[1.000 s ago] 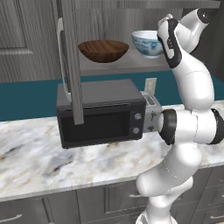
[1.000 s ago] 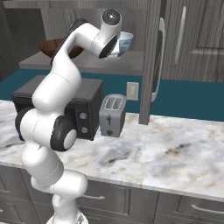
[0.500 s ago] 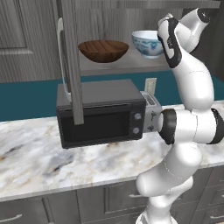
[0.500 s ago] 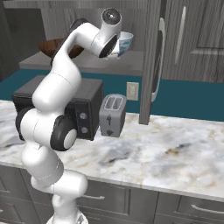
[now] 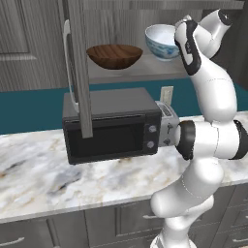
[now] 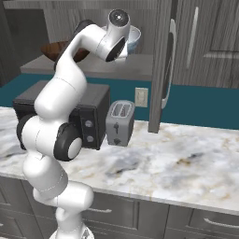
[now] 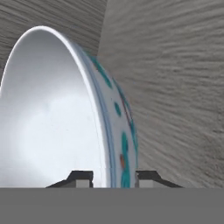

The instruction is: Pick up the bowls from the cabinet and place each bowl in front of a stool on the dining counter.

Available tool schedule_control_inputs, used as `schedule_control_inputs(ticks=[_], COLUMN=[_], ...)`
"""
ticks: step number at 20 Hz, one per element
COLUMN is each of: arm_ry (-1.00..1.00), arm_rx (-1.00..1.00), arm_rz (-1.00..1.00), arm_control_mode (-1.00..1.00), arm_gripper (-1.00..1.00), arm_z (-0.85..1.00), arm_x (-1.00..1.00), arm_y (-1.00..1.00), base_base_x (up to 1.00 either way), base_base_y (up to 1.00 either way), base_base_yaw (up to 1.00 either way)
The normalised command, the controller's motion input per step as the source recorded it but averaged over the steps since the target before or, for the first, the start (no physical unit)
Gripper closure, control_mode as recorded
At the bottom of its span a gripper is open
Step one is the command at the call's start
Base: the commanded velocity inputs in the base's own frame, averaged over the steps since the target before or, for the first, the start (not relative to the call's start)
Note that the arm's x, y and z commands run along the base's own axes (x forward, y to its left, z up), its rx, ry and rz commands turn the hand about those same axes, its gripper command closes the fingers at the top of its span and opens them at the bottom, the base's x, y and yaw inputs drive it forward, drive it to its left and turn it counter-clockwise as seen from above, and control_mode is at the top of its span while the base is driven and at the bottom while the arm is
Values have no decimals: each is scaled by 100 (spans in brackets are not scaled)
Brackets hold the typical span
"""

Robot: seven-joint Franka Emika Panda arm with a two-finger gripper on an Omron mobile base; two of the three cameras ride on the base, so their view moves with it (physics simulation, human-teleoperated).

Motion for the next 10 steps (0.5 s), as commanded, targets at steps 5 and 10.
schedule_control_inputs(ticks=[5, 10], arm_ry=[0, 0], arm_rx=[0, 0], arm_rz=[0, 0], arm_control_mode=[-100, -100], arm_gripper=[100, 100], arm_z=[0, 0], arm_x=[0, -47], arm_y=[0, 0], base_base_x=[0, 0], base_base_y=[0, 0], base_base_yaw=[0, 0])
